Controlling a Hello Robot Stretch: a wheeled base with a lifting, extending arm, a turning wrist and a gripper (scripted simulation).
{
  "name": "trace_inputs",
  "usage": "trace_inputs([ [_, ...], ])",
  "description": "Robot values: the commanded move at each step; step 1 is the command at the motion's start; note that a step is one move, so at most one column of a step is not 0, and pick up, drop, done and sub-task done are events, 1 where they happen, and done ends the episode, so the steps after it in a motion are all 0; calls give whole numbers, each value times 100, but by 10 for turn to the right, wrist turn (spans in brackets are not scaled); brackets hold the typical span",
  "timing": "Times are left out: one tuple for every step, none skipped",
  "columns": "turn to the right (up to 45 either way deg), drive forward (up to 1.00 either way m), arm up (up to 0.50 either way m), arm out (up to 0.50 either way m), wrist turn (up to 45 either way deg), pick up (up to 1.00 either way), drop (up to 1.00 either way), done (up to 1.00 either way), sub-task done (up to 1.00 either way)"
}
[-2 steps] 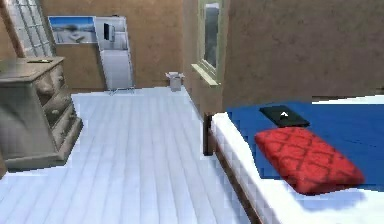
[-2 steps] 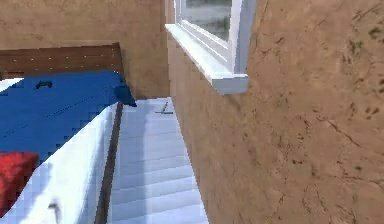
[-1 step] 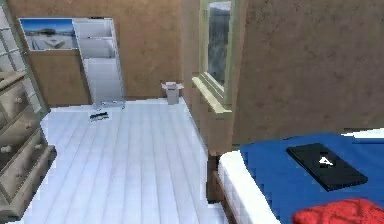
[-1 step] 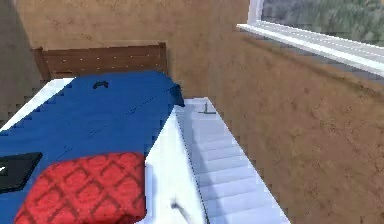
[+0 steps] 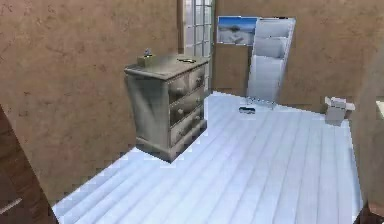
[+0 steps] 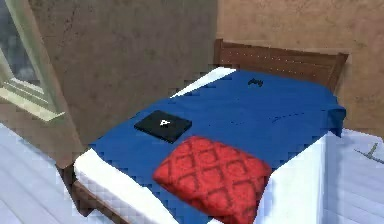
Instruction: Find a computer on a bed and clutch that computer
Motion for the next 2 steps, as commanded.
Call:
trace_inputs([
  [450,0,0,0,0,0,0,0,0],
  [0,55,0,0,0,0,0,0,0],
])
